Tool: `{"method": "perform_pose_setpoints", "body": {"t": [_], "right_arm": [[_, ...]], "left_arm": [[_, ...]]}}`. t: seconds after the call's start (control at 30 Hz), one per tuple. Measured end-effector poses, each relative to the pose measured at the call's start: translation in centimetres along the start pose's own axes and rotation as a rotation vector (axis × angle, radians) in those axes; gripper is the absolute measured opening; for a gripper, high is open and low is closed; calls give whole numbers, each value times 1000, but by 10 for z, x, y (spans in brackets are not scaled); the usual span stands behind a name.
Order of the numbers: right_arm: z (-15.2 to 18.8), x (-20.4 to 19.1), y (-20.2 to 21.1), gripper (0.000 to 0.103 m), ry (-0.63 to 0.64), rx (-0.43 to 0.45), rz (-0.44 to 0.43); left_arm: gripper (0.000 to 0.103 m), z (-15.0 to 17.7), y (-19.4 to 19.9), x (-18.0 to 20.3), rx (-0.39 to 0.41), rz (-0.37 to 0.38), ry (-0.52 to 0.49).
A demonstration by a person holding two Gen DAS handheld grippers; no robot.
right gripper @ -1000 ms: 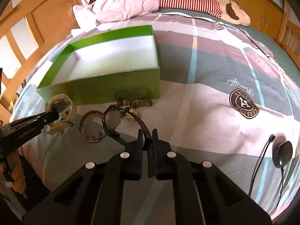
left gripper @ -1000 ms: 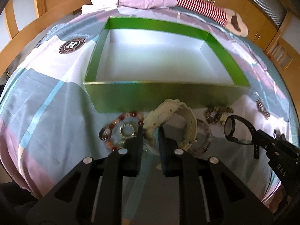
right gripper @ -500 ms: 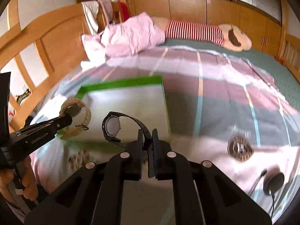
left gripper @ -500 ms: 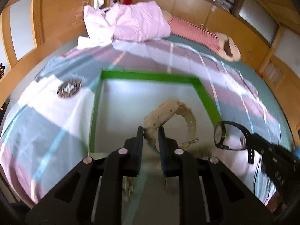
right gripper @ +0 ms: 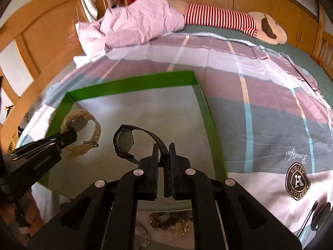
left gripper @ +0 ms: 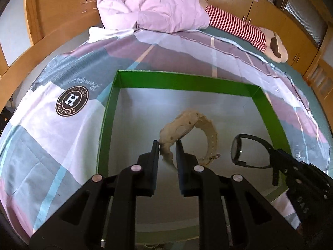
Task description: Organize jewelry
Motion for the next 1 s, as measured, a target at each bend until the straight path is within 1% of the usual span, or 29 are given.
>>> {"method": "perform_pose_setpoints", "body": {"t": [0.03, 0.07, 0.1, 0.13, 0.2, 0.23, 0.27, 0.3, 0.33, 0.37, 0.4, 0.43, 0.5, 0.57, 0.6, 0.7, 0.77, 0.83, 0.9, 0.97, 1.0], "right_arm": [[1, 1, -1, 14, -3, -4, 6], [2, 1, -1, 30, -5, 0, 8], [2, 1, 3, 40, -8, 11, 9], [1, 2, 9, 51, -13, 30, 4], [-2, 4, 20, 52, -11, 66, 13], [-4, 8, 25, 54, -5, 78, 35], [-6, 14, 28, 61, -6, 89, 66], [-7, 20, 29, 63, -15, 95, 94], [-7, 28, 30, 64, -29, 96, 120], [-5, 37, 27, 64, -54, 82, 139], [-2, 41, 25, 64, -75, 66, 137], [2, 44, 24, 64, -103, 50, 120], [10, 44, 29, 64, -134, 53, 77], [20, 42, 40, 64, -132, 64, 72], [29, 42, 48, 64, -138, 73, 64], [50, 44, 66, 64, -172, 80, 23], [67, 45, 75, 64, -168, 68, 10], [81, 45, 75, 64, -145, 28, 26], [94, 46, 70, 64, -136, -7, 38], [104, 46, 62, 64, -152, -42, 32], [110, 44, 58, 64, -165, -57, 22]], "left_arm": [[22, 0, 1, 0, 4, 5, 0], [23, -1, 4, 1, 16, 6, -1], [31, -2, 10, 3, 39, 6, -9], [41, -3, 14, 4, 56, 1, -18], [46, -4, 26, 6, 101, -2, -39], [47, -4, 31, 6, 115, 0, -44], [48, -4, 37, 7, 133, 0, -50], [52, -3, 43, 6, 157, -8, -50], [57, -3, 47, 5, 171, -12, -45], [59, -3, 51, 3, 180, -11, -38], [60, 0, 52, 3, 174, 1, -29], [60, 1, 52, 2, 166, 11, -26], [60, 7, 53, 5, 137, 43, -20], [60, 17, 57, 11, 103, 88, -24], [60, 24, 61, 16, 86, 118, -30], [61, 47, 68, 29, 44, 172, -62], [63, 62, 69, 35, 22, 170, -97], [64, 77, 64, 36, -5, 127, -137], [65, 83, 66, 39, 1, 110, -169], [65, 93, 66, 44, -32, 151, -184], [65, 95, 67, 44, -34, 156, -189]]}}
Point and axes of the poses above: each gripper's, at about its wrist camera, not at the fingertips, and y roughly against the way its jaws point, x to its right, z to its underside, the point moved 10 cm from there along -y, roughly the way its jaws point, and after that the axes turned 8 degrees about y, right-handed, at the moved point
